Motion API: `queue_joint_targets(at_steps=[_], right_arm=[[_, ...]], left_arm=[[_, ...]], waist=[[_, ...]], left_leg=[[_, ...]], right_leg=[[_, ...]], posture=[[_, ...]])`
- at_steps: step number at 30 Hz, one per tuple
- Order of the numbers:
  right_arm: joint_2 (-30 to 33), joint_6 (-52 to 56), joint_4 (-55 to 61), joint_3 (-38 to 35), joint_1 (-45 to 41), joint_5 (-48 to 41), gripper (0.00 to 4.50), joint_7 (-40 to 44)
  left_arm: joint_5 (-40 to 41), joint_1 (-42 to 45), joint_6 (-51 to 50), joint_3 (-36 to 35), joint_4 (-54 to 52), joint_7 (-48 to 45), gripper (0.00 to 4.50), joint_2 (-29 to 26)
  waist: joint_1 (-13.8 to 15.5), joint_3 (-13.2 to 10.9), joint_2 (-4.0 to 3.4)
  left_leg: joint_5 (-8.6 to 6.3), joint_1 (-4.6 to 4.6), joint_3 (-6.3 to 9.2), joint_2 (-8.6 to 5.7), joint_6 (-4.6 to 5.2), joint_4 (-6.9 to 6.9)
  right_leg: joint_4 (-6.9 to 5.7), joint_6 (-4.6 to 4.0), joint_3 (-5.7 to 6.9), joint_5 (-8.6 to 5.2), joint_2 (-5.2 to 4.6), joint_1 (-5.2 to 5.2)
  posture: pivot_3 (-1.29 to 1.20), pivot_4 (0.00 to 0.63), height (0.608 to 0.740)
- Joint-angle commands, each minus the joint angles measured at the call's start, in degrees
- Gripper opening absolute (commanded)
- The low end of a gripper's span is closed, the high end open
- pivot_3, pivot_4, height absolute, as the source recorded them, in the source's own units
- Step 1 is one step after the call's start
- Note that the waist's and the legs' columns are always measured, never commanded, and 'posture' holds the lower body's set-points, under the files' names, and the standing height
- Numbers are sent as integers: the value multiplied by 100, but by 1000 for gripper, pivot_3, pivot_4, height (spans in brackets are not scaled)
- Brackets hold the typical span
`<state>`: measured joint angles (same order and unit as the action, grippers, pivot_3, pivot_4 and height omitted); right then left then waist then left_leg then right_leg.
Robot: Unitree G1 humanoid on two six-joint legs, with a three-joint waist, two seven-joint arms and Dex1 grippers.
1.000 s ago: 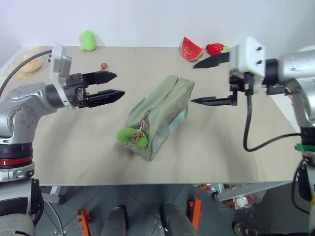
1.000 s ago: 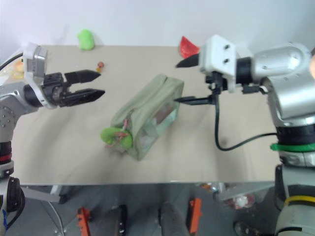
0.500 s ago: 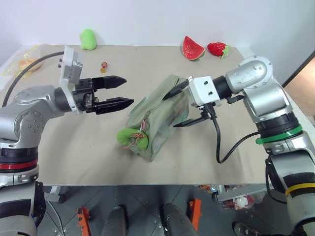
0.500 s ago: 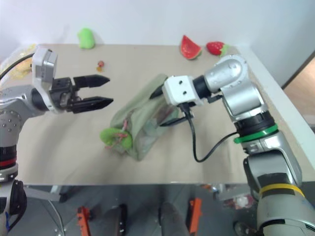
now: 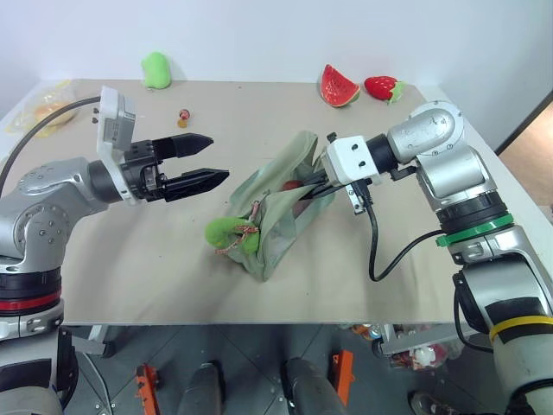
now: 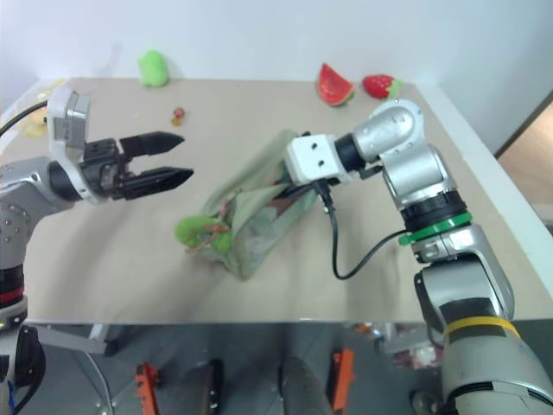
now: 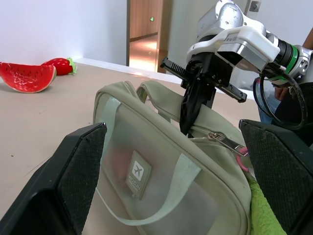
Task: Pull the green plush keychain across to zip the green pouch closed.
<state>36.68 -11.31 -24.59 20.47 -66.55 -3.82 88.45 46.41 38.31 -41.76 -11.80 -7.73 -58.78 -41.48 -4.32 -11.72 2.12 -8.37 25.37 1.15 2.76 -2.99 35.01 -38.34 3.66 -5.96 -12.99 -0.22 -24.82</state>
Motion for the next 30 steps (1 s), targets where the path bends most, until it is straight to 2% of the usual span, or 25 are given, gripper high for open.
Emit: queue_joint_targets(at_steps=[1, 4, 8, 11, 16, 20, 25, 30], right_arm=[[83, -148, -142, -44, -176, 257, 21, -11], [129, -217, -283, -97, -236, 393, 21, -154], [21, 100, -807, -345, -815, 696, 21, -1097], [85, 266, -975, -327, -1072, 950, 21, -1423], [187, 1307, -391, -300, -1084, 1028, 21, -1306], [76, 1988, 366, -174, -561, 1078, 21, -1352], [-316, 2990, 582, -79, -225, 1280, 21, -1793], [-861, 4232, 559, -257, -457, 1069, 21, -2123]], left_arm=[[-34, -16, 171, -137, 40, 48, 4500, 11], [21, -10, 243, -251, 188, 122, 4500, 120], [136, -24, 297, -410, 306, 266, 4500, 324], [124, -104, 346, -444, 277, 344, 4500, 427], [192, -218, 366, -504, 269, 459, 4500, 521], [207, -229, 375, -511, 295, 501, 4500, 515], [239, -227, 322, -546, 274, 531, 4500, 473], [251, -209, 287, -575, 306, 548, 4500, 423]], waist=[[0, 0, 0], [2, 0, 0], [2, -2, -3], [5, -2, -3], [3, -3, -4], [6, -1, -3], [-1, -1, -2], [-15, -1, -1]], left_leg=[[1, -2, 0, 0, 0, 1], [4, -4, 0, 0, 0, 11], [7, -10, -3, -1, 3, 43], [21, -9, -8, -3, 7, 43], [21, -9, -7, -1, 6, 31], [21, 6, -6, 1, 6, 7], [21, 5, -5, 1, 5, -12], [34, 4, -5, 1, -7, -9]], right_leg=[[0, 0, 0, 1, 0, 2], [0, 2, 0, 9, 0, 8], [3, -18, -1, 9, -3, 35], [12, -25, -2, 20, -8, 35], [11, -19, -1, 22, -6, 28], [7, 1, -1, 33, -3, -6], [5, -3, -3, 32, 0, -15], [5, -4, -2, 39, 0, -13]], posture=[[0, 150, 740], [0, 150, 740], [0, 150, 740], [0, 150, 740], [0, 150, 740], [0, 150, 740], [0, 150, 740], [0, 150, 740]])
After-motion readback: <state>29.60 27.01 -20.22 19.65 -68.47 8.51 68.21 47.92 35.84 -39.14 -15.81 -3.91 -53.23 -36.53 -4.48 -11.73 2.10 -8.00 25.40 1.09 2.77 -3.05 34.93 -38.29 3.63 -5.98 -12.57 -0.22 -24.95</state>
